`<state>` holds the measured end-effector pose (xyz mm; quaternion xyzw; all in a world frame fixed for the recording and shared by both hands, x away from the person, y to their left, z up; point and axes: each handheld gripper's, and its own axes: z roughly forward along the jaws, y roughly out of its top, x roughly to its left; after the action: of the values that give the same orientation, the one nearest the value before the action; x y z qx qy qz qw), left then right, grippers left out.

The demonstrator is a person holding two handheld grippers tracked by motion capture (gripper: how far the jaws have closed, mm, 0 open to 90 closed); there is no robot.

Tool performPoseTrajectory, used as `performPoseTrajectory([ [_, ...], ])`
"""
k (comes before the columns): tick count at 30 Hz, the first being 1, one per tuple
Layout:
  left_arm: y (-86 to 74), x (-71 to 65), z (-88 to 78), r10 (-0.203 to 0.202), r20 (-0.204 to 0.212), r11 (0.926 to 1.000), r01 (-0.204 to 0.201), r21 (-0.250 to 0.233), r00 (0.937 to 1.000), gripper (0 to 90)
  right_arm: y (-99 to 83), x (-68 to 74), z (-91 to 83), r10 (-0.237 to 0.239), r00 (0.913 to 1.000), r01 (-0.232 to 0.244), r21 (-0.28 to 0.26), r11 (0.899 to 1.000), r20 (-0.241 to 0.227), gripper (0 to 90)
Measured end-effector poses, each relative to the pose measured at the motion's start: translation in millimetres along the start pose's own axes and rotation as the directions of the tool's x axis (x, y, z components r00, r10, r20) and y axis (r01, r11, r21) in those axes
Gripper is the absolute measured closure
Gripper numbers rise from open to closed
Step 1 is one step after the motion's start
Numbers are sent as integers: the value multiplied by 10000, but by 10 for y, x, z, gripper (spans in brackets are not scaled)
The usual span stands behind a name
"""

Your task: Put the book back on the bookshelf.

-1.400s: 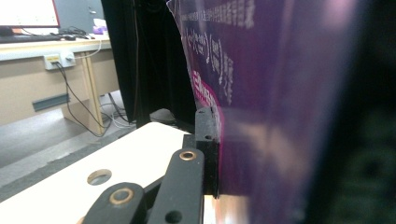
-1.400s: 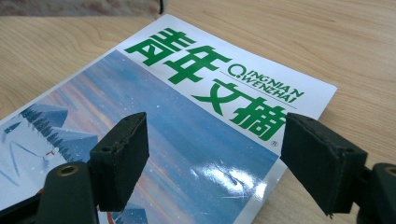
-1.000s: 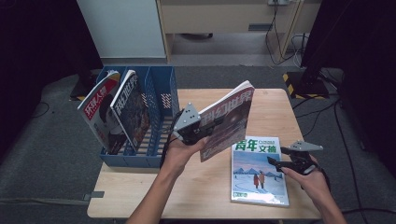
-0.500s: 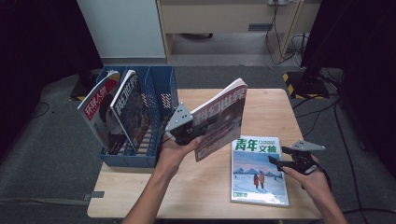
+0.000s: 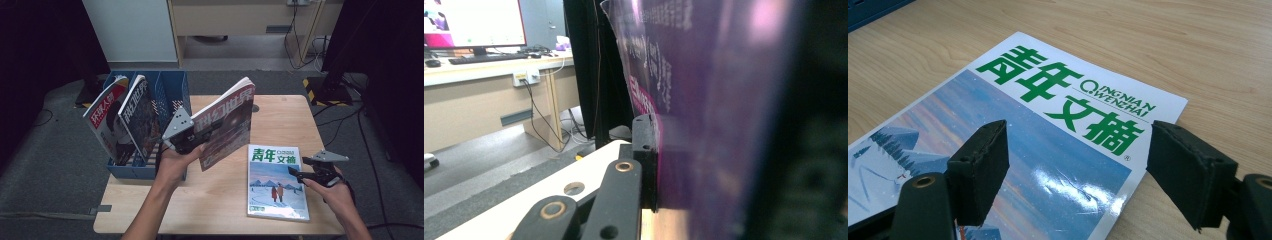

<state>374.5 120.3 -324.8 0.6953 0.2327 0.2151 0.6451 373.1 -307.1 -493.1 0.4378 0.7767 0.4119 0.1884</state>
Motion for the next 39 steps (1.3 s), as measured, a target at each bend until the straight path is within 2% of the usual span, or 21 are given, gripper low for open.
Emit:
performPoseTrajectory([
  [13, 220, 140, -315, 48, -519, 9996, -62, -271, 9986, 841, -14, -5, 12, 73, 10000, -73, 47, 10000, 11, 247],
  [26, 220, 294, -579, -1, -1058, 9996, -29, -277, 9944, 841, -15, -1, 28, 58, 10000, -58, 113, 9999, -14, 248],
  [39, 207, 442, -915, -72, -1708, 9993, 9, -368, 9853, 841, -22, -11, 36, 42, 10000, -43, 154, 9999, 55, 249],
])
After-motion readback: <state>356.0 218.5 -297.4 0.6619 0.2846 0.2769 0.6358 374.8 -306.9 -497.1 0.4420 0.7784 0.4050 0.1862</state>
